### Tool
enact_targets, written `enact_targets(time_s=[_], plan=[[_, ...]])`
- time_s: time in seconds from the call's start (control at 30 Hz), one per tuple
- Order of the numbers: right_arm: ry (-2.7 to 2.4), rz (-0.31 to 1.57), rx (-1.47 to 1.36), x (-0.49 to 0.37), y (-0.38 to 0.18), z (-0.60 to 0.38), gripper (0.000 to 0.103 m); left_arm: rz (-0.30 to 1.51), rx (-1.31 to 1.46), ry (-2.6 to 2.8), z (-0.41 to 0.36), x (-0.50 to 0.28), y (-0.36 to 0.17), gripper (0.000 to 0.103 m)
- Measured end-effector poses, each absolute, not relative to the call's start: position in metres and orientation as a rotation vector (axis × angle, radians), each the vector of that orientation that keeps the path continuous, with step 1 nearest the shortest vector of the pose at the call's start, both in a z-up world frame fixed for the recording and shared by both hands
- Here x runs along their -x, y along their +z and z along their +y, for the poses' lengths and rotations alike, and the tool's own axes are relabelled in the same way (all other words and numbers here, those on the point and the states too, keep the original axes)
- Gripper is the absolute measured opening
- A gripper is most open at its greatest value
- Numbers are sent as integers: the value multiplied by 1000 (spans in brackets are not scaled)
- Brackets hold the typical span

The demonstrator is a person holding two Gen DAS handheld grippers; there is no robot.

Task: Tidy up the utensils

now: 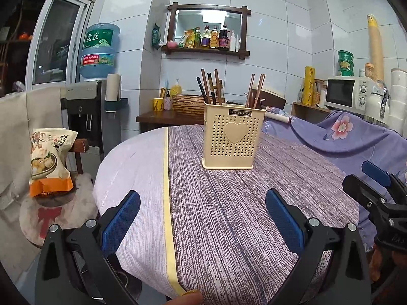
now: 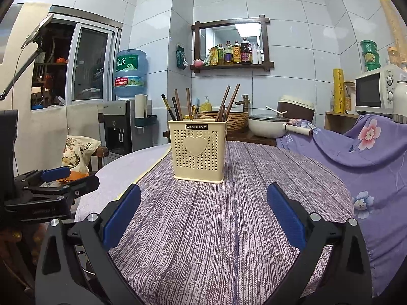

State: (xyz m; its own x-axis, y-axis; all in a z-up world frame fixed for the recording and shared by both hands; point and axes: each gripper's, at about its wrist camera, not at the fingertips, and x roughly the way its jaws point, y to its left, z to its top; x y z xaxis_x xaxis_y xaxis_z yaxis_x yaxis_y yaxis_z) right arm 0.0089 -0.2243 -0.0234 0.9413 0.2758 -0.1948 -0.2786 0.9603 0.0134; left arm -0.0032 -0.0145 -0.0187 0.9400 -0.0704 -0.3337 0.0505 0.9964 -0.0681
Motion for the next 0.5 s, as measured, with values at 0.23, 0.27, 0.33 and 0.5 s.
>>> enact_targets(time_s=[0.23,0.27,0.33,0.5], plan=[[286,208,1,-10,-24,-224,97,339,47,-63,-16,4,-20,97],[281,205,5,-9,-24,-224,97,339,48,-60,-16,4,-21,97],[278,206,11,-10,-24,-224,97,340,52,-58,-15,4,-21,97],[276,209,18,-11,-23,-223,97,339,54,-58,-15,4,-20,97]])
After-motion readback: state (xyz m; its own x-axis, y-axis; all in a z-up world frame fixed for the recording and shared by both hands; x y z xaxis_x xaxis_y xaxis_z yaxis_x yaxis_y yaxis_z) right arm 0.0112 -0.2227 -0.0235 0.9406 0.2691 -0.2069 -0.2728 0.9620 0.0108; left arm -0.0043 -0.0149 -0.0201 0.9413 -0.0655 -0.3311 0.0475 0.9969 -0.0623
